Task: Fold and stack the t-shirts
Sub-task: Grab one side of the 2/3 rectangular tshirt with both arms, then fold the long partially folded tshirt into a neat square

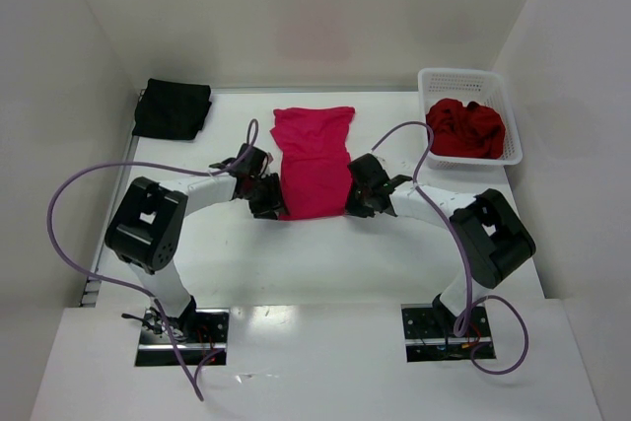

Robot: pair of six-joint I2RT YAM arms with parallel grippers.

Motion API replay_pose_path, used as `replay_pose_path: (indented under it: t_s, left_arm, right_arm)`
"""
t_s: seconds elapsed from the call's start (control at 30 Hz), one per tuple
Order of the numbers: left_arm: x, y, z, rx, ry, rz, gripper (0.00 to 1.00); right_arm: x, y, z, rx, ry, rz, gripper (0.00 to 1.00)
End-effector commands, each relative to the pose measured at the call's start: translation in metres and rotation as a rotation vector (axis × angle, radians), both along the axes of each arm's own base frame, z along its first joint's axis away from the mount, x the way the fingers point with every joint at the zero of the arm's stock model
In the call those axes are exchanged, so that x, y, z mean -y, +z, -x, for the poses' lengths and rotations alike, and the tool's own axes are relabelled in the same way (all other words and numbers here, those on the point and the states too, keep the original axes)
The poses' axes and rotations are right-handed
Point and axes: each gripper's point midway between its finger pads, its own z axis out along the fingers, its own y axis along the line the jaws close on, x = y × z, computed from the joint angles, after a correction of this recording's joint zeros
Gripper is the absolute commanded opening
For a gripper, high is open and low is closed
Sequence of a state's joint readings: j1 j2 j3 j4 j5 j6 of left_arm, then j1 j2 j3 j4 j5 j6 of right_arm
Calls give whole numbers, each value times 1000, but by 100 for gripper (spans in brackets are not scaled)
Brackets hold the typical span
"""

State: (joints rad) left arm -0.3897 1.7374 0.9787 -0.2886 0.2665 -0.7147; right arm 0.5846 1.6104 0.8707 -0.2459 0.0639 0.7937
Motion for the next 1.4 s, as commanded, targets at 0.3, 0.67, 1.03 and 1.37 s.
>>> replay_pose_path:
  t_s: [0.3, 0.67, 1.03, 1.37]
  left_arm:
    - [-1, -15, 2, -23, 6, -18, 6]
    - [-6, 10, 24, -2, -26, -31, 0]
    - [-14, 71, 44, 83, -67, -39, 0]
    - [-20, 140, -23, 261, -3, -30, 0]
  right_arm:
    - [-5, 15, -7, 45, 11, -24, 11]
    - [7, 27, 10, 55, 11, -31, 0]
    - [12, 85, 34, 148, 84, -113, 0]
    - [-1, 133, -29, 266, 68, -96, 0]
